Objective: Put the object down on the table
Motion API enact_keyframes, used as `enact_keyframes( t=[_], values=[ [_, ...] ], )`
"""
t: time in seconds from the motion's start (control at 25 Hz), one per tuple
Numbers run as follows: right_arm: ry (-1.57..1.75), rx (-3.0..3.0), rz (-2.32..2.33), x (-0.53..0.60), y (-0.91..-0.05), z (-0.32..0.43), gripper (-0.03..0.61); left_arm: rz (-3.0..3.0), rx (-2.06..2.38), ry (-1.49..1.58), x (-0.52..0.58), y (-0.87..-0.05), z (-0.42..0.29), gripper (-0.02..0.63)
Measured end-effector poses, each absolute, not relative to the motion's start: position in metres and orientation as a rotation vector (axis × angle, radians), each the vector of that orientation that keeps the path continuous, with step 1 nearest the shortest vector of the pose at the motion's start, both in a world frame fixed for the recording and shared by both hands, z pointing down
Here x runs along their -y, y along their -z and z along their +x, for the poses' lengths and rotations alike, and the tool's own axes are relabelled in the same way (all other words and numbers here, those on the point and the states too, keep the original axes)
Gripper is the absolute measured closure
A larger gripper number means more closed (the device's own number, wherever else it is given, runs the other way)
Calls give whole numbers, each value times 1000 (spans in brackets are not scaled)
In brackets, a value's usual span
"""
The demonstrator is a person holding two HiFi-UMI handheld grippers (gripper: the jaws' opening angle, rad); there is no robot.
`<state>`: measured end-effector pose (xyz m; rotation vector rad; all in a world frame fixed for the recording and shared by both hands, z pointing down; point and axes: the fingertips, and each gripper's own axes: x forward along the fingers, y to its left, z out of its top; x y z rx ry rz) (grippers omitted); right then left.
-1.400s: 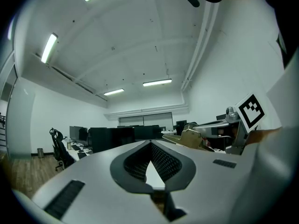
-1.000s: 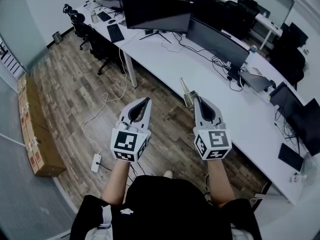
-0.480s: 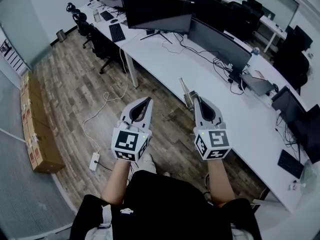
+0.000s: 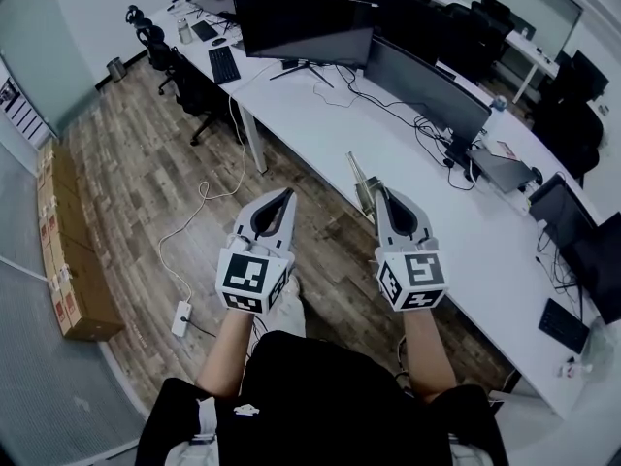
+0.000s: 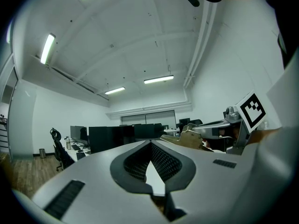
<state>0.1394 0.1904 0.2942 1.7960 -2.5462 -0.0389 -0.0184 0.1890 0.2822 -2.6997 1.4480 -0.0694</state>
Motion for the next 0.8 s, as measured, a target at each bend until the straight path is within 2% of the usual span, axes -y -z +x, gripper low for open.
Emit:
enact_keyframes(
  t=[0.8],
  values=[
    [-3, 2488, 1819, -30, -303, 112, 554, -2747, -1425, 83, -20, -289, -50, 601]
  ],
)
